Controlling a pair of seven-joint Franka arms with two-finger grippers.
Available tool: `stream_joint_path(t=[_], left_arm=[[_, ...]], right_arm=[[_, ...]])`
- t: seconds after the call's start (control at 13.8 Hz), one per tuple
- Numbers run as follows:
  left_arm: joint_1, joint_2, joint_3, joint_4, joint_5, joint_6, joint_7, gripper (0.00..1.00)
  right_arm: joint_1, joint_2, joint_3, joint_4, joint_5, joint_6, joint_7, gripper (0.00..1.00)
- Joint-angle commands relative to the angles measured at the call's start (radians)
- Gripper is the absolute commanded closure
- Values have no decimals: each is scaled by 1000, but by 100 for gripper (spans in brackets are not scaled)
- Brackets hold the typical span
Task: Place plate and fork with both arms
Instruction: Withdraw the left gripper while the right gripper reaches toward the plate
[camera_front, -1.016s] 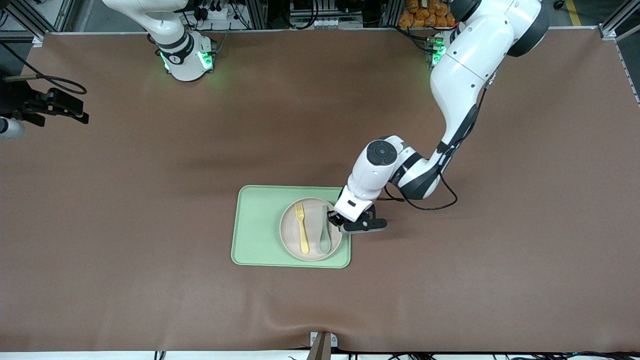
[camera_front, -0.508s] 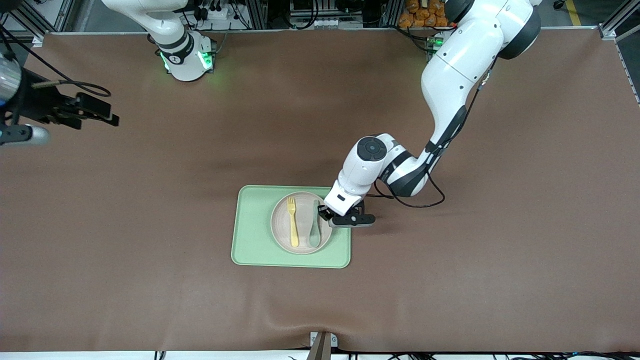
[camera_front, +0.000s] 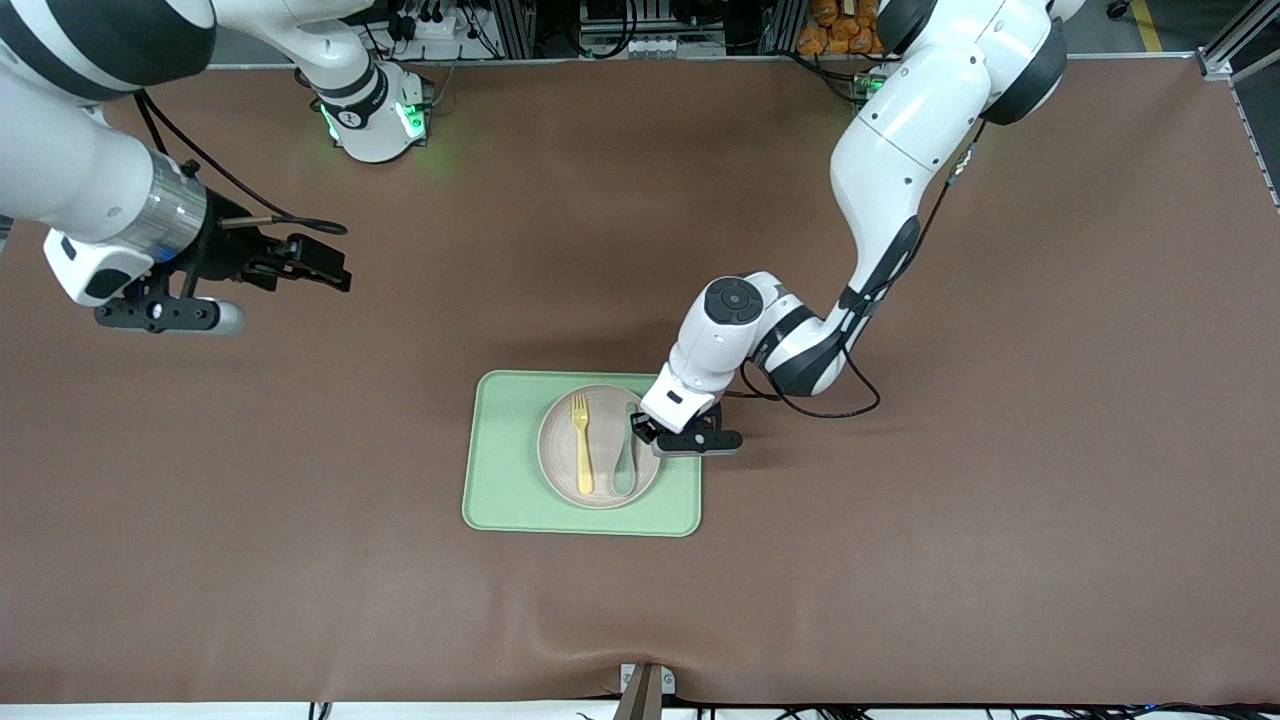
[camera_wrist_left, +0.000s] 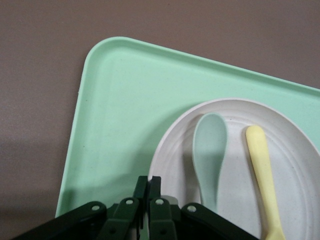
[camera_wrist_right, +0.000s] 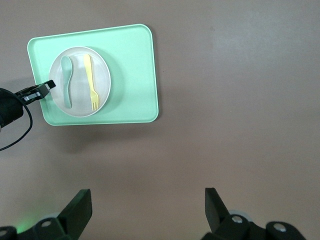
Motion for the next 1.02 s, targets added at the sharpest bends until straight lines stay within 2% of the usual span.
stream_joint_path(t=[0.0,0.07,0.15,0.51,0.94], left_arm=[[0,17,16,25,23,4,-25,88],[15,16,16,24,18,4,-26,59],[23,13,16,22,16,4,-23,1],[35,-35,14,16,30,-24,-13,0],[46,-153,11,21,16,-197,-11,0]], right_arm=[[38,43,-8,19,-3,42,9,0],[49,59,-8,19,-4,65,10,0],[52,72,-8,19,-4,91,12,0],[117,141,-8,21,-6,200,41,0],[227,331,-10,66,-32,355,79,0]])
